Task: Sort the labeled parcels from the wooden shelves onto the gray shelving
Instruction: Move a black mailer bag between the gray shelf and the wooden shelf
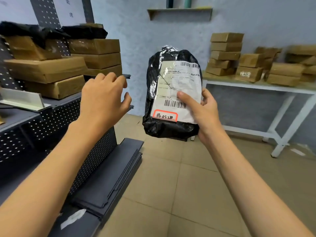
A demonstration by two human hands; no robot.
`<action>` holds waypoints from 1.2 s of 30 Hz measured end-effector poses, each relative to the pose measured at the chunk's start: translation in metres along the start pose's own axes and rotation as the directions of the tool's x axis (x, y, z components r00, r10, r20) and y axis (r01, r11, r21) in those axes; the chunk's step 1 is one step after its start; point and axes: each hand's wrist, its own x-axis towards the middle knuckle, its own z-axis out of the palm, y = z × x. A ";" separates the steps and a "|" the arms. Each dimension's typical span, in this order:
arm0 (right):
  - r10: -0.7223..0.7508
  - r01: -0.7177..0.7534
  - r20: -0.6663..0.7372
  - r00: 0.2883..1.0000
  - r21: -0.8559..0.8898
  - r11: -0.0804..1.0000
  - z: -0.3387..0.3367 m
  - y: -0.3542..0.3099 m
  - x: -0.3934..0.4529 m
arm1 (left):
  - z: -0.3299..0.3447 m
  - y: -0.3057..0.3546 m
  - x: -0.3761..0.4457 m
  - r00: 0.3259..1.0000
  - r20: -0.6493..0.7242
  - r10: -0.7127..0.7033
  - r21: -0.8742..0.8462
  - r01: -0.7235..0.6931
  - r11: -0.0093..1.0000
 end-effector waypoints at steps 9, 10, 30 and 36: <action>0.040 -0.032 0.131 0.991 -0.060 0.998 -0.007 0.037 0.187 | 0.153 -0.011 0.115 0.994 -0.077 -0.073 0.010 0.074 0.997; 0.046 -0.037 0.142 0.989 -0.070 0.997 -0.008 0.039 0.208 | 0.168 -0.012 0.130 0.994 -0.079 -0.079 0.015 0.081 0.997; 0.137 -0.183 0.521 0.842 0.037 0.982 0.034 0.137 0.564 | 0.371 -0.045 0.293 0.951 -0.050 -0.305 0.410 0.298 0.862; 0.108 -0.173 0.683 0.722 0.027 0.985 0.086 0.142 0.646 | 0.395 -0.058 0.330 0.915 -0.114 -0.386 0.525 0.385 0.759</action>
